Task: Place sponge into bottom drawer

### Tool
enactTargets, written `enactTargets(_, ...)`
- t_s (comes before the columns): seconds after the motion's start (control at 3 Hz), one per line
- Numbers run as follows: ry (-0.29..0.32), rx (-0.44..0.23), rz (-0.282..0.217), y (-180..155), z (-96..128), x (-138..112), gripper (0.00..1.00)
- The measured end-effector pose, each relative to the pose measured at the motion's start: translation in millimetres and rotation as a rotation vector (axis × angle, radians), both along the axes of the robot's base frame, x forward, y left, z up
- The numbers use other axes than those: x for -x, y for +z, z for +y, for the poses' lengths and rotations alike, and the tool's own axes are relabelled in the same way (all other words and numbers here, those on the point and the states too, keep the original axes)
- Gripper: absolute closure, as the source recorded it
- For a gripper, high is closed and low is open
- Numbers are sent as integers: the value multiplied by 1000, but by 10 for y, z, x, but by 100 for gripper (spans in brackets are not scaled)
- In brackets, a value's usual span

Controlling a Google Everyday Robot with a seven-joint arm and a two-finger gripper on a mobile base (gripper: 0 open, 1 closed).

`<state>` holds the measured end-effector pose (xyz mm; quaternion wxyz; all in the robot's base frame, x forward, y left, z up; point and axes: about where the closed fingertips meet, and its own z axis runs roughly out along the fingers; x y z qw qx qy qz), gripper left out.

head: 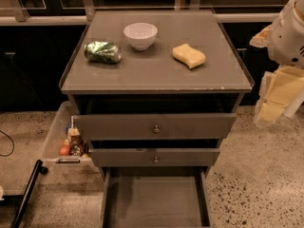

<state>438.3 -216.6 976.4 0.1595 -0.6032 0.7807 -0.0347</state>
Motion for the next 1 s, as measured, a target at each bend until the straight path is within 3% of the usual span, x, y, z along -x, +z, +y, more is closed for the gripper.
enactTargets(0.33, -1, -3, -11, 19, 9, -27, 0)
enactTargets(1.0, 75, -6, -52, -53, 199, -778, 0)
